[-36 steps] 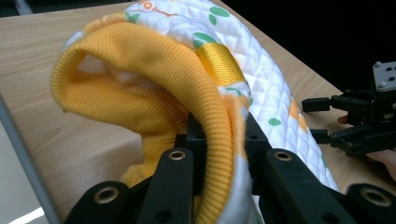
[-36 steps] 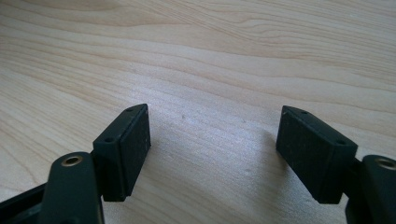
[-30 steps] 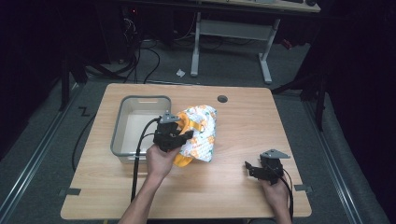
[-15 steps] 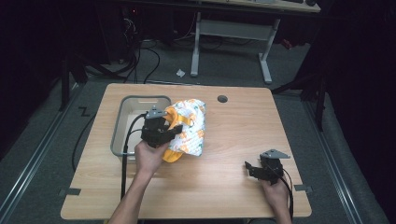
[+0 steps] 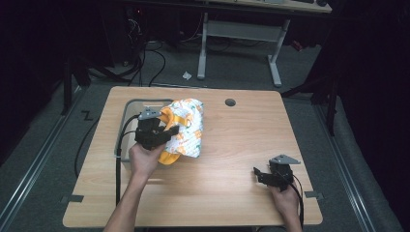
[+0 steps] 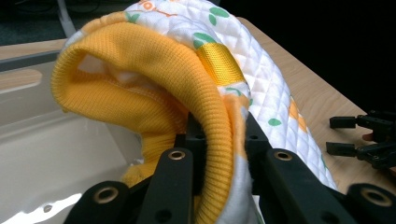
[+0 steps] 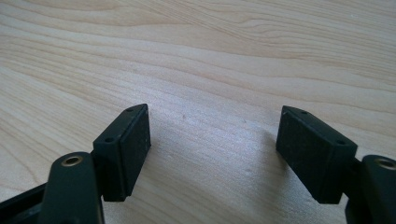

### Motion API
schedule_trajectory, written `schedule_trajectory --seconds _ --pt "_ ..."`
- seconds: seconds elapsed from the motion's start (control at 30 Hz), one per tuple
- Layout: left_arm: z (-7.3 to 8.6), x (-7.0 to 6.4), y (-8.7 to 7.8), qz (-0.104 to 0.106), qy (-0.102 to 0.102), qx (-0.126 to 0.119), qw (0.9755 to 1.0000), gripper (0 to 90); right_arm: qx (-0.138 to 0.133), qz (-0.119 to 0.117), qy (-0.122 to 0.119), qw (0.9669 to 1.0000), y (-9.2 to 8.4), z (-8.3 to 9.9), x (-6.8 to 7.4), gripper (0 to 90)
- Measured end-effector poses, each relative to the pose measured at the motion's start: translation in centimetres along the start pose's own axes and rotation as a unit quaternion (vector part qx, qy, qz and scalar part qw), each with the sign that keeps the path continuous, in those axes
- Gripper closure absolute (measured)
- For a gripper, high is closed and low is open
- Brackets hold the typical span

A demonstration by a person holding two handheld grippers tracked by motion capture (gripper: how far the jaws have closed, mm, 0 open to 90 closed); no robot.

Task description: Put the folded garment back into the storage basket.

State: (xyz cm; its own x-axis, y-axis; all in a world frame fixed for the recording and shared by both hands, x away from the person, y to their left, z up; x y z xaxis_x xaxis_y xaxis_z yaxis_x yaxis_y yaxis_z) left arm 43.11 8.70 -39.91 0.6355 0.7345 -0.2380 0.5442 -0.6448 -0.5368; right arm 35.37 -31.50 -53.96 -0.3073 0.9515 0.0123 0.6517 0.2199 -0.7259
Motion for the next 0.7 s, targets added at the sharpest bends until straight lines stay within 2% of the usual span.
schedule_trajectory --seconds 0.4,0.7 --pt "0.5 2.3 -1.5 -0.02 -0.016 -0.01 0.9996 78.4 0.0 0.0 0.0 1.0 0.0 0.0 0.0 26.3" --pt "0.9 3.6 -2.4 -0.033 -0.025 -0.013 0.999 78.4 0.0 0.0 0.0 1.0 0.0 0.0 0.0 26.2"
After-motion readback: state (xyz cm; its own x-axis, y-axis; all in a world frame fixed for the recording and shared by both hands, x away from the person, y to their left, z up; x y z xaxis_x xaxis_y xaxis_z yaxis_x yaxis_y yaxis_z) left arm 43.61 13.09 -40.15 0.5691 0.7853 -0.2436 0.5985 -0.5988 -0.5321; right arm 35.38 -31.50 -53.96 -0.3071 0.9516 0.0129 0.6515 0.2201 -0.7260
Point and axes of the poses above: each handheld gripper's, and its own axes: y roughly forward along the jaws, z roughly out of its underside, x roughly to its left, the point moved 3 cm from there along y, roughly forward along the jaws, and after that the axes turned 2 degrees about y, right-handed, at the moved point
